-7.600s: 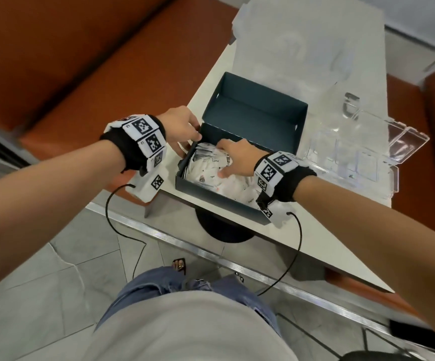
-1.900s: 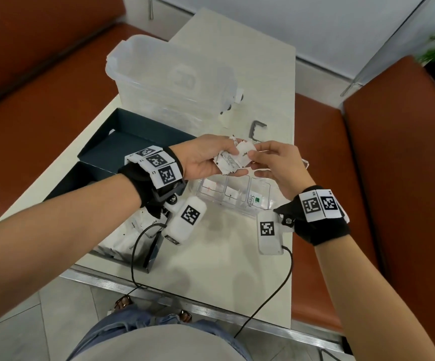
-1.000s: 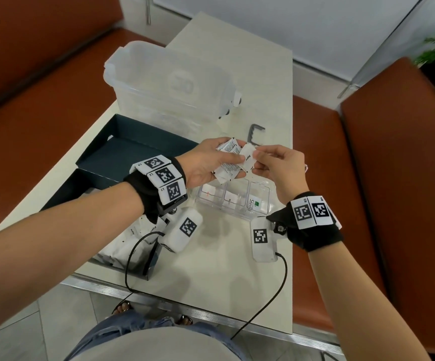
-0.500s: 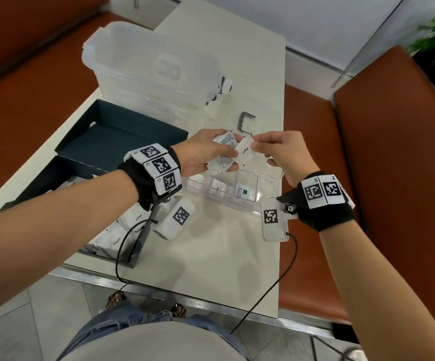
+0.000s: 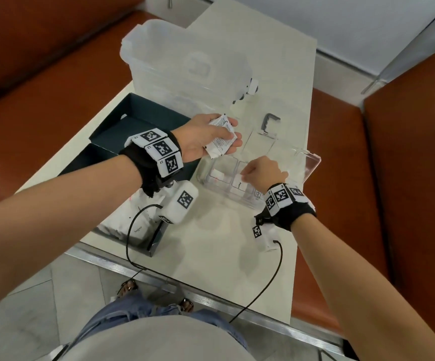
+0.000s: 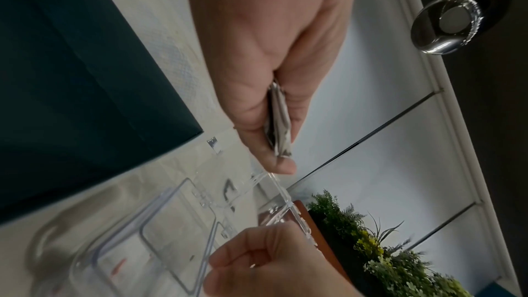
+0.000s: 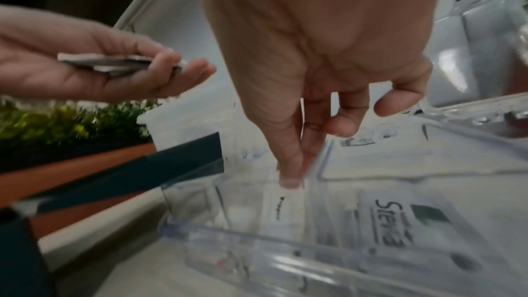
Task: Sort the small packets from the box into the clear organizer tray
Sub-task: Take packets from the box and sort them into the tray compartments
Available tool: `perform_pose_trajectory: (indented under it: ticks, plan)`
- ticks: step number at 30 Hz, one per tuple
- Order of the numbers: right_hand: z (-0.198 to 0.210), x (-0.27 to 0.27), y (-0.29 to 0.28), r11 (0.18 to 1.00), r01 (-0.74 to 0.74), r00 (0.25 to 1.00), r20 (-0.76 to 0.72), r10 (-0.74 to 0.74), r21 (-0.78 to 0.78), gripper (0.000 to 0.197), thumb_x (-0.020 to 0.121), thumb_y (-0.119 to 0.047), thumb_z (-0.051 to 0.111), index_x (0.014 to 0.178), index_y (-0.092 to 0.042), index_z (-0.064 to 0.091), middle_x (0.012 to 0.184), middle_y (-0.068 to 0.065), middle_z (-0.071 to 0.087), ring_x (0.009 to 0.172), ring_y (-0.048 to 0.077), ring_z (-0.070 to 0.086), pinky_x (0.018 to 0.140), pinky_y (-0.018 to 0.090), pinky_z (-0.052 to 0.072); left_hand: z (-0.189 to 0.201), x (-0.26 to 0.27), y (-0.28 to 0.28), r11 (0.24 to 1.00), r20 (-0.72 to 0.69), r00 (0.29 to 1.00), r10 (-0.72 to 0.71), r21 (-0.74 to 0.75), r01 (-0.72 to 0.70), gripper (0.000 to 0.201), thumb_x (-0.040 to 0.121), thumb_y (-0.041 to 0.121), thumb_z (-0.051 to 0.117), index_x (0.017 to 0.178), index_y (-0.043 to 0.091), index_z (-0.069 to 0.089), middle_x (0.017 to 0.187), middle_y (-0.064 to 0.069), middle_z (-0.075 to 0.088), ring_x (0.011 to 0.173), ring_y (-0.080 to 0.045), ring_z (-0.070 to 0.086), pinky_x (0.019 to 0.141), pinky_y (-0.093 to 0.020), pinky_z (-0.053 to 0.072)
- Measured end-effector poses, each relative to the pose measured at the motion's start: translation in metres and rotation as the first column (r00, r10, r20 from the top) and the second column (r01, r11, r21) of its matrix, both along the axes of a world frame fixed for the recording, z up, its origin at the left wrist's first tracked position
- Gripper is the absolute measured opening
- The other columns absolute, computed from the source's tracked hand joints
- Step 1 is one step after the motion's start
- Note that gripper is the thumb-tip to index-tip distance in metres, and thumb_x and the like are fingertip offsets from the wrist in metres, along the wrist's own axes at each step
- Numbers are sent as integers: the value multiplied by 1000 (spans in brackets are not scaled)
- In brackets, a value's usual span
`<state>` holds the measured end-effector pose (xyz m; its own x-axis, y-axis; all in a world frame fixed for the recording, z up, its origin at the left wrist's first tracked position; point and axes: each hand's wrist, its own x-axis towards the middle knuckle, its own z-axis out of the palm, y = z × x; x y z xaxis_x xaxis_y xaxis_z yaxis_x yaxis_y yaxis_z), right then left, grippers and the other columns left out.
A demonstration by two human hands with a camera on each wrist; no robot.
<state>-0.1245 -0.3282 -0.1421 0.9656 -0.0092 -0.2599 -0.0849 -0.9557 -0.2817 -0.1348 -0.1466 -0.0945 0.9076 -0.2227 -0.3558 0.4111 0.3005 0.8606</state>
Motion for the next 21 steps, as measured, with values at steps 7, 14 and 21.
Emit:
perform_pose_trajectory:
  ticks: [7,14,21]
  plan:
    - [-21,0,3,905,-204,974,14,225,-375,21,90,-20,56,108,-25,65,99,-1,67,105,23,54,99,47,24,-3,-2,1,1000,-8,1000,-15,-8,15,27,90,-8,60,114,4,59,116,-23,66,100,-32,70,80,-38,60]
    - [-26,-1,4,837,-282,954,-44,297,-469,29,95,-24,45,117,-33,62,108,-4,65,112,24,48,102,49,21,-1,-5,-1,1000,-17,1000,-20,-6,19,30,90,-8,59,119,1,58,115,-23,66,88,-27,73,70,-33,61]
    - [-20,-5,7,858,-265,962,-58,268,-441,31,94,-19,44,114,-32,65,105,-3,65,108,25,49,102,50,21,2,-9,-6,999,-51,999,-11,-50,8,33,91,-6,59,123,-1,56,117,-24,65,87,-26,73,70,-33,61]
